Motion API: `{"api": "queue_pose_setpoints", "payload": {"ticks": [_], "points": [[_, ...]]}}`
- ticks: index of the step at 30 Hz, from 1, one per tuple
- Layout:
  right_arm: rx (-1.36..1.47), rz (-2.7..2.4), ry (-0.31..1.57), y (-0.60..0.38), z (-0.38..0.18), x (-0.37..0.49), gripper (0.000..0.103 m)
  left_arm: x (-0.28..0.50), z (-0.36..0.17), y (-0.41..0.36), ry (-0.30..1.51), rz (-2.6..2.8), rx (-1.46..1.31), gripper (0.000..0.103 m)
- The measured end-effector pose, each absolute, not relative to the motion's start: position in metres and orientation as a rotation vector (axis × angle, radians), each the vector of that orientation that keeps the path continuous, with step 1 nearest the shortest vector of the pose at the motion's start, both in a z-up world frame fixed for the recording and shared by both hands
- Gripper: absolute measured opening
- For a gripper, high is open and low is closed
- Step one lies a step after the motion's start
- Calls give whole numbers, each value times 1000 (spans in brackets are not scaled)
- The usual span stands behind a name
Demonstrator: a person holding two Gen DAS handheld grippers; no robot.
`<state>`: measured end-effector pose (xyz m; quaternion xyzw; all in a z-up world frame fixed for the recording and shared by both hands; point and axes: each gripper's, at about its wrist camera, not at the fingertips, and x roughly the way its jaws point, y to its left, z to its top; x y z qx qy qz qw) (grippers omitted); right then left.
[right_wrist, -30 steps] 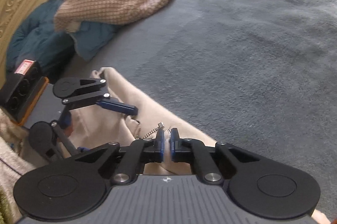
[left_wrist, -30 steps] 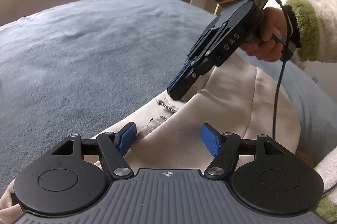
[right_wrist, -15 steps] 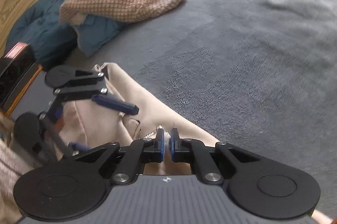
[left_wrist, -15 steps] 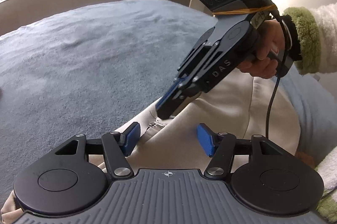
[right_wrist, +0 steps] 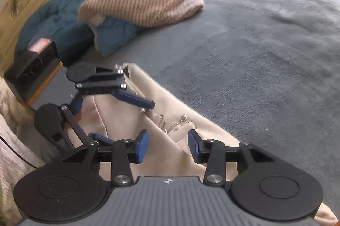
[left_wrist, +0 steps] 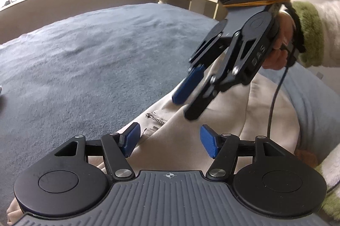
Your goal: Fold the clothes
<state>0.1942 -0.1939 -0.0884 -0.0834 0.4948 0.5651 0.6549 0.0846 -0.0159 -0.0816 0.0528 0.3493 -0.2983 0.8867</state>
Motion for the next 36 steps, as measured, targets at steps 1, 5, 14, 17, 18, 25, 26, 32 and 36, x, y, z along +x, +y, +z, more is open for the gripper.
{"api": "queue_pose_setpoints", "payload": {"ticks": [1,5,14,17,18,25,26,32,36], "points": [[-217,1292,1135,-192,-90,192,43,82,-81,-17,720,-623,119,62],[-278,1292,1123,-188,-92,190,43,76,-80,-17,705,-630,134,63],[-341,1402,1154,-183,-86,178,6,66,-73,-16,672,-638,154,63],[-392,1448,1139,-183,-78,164,6,62,-74,-17,664,-656,165,63],[-411,1463,1134,-183,-76,159,6,61,-74,-17,659,-666,167,63],[-548,1558,1094,-180,-61,126,6,54,-72,-18,644,-757,211,66],[-565,1559,1089,-179,-59,124,6,52,-71,-18,643,-770,224,66],[-612,1583,1058,-177,-56,117,6,41,-76,-24,628,-774,328,43],[-596,1573,1062,-178,-55,118,6,30,-78,-29,584,-747,379,13]]}}
